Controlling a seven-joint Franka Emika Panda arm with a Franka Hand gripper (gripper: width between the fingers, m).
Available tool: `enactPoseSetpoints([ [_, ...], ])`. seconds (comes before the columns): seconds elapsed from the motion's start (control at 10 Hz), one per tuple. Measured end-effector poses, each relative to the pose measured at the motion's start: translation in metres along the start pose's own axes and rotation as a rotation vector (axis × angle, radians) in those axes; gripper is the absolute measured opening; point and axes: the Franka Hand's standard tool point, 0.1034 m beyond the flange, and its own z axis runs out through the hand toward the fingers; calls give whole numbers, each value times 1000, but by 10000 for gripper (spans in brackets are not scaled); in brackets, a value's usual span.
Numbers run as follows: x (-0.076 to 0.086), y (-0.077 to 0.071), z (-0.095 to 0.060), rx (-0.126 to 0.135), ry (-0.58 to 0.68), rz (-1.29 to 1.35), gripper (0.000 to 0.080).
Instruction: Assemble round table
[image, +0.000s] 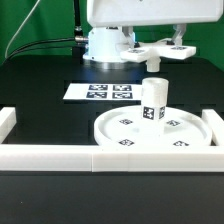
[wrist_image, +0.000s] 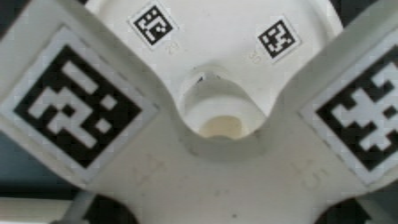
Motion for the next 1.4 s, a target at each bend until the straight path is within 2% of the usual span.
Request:
enactPoseSetpoints([
  [1.1,-8,-1,33,-10,-25,-21,448],
  [1.4,-5,-2,35,-12,-15,-40,448],
])
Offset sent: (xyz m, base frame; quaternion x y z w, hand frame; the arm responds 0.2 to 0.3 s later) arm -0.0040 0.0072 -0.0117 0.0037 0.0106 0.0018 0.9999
